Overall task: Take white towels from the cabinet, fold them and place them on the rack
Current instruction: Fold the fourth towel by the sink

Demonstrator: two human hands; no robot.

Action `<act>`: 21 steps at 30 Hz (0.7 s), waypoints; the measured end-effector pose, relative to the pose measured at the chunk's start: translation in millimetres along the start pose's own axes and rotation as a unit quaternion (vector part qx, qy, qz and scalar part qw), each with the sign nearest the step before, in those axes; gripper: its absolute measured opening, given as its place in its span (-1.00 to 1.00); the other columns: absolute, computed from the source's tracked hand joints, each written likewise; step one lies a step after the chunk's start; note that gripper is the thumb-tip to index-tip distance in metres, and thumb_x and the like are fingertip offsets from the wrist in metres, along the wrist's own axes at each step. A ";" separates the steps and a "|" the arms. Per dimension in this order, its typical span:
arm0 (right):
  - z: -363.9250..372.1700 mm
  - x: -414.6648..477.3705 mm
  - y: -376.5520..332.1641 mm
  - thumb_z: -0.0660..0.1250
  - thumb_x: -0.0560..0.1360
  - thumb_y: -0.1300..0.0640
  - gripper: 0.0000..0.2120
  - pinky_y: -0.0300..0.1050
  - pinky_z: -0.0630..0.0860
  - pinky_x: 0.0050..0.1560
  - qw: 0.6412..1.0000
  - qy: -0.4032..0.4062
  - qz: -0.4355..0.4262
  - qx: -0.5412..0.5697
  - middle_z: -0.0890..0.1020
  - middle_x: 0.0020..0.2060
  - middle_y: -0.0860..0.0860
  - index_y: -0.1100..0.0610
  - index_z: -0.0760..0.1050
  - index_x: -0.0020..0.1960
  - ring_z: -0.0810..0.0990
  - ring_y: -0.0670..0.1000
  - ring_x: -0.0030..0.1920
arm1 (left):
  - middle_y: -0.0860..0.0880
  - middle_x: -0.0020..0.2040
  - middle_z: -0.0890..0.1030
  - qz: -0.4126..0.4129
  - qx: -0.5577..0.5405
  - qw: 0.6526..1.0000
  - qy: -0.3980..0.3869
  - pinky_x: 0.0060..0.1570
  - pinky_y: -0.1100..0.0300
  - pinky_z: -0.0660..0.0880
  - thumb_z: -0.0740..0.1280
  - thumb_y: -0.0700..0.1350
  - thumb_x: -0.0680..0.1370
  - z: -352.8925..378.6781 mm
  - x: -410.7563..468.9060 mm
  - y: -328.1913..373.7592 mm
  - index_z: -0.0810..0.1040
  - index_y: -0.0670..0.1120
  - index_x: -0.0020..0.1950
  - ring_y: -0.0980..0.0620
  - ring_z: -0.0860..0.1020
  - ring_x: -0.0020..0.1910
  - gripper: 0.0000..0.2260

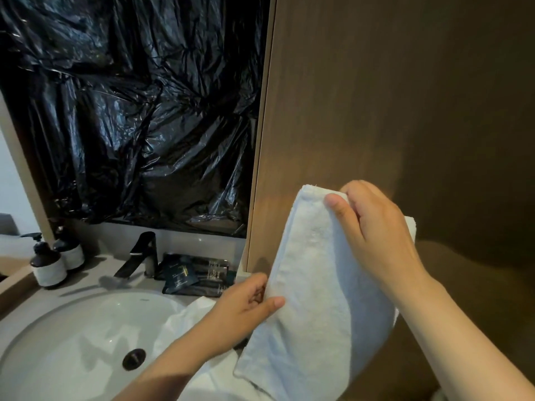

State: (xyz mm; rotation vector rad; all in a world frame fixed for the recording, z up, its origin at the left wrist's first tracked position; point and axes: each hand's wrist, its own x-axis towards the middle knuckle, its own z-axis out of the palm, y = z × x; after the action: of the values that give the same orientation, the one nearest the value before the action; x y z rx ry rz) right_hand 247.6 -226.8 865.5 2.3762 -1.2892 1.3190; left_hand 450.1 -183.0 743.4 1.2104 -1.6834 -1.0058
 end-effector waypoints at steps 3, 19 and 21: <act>4.3 1.0 1.3 0.07 0.63 -0.12 -0.65 -0.27 0.36 -0.31 1.000 0.018 0.007 -0.003 0.45 -0.31 -0.08 0.07 0.39 -0.19 0.46 -0.07 -0.27 | 0.00 -0.05 0.60 0.017 0.050 0.997 0.049 -0.07 0.23 0.53 0.22 0.15 0.56 -10.3 -5.1 -2.5 0.49 -0.06 0.09 0.15 0.57 -0.06 -0.70; 120.0 -207.5 59.5 0.07 0.66 -0.05 -0.64 -0.20 0.33 -0.38 0.879 -0.187 0.432 0.073 0.54 -0.32 0.00 0.08 0.42 -0.22 0.51 -0.07 -0.30 | -0.02 -0.10 0.58 -0.119 0.307 0.932 -0.153 -0.15 0.21 0.32 0.31 0.10 0.57 -17.5 -10.4 -115.8 0.51 -0.06 -0.15 0.00 0.49 -0.08 -0.76; 126.1 -238.5 67.3 0.08 0.66 -0.03 -0.63 -0.27 0.29 -0.45 0.871 -0.192 0.451 0.034 0.55 -0.35 0.00 0.08 0.41 -0.24 0.52 -0.09 -0.35 | -0.04 -0.15 0.58 -0.103 0.311 0.935 -0.132 -0.15 0.17 0.36 0.32 0.07 0.56 6.3 -16.5 -141.7 0.49 -0.08 -0.20 -0.05 0.53 -0.09 -0.74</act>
State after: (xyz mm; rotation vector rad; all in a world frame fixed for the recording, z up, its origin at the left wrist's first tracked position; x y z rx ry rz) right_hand 218.1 -182.5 592.6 2.1816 -2.7281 1.0339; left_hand 492.6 -197.5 607.8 1.7471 -2.2232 -0.7993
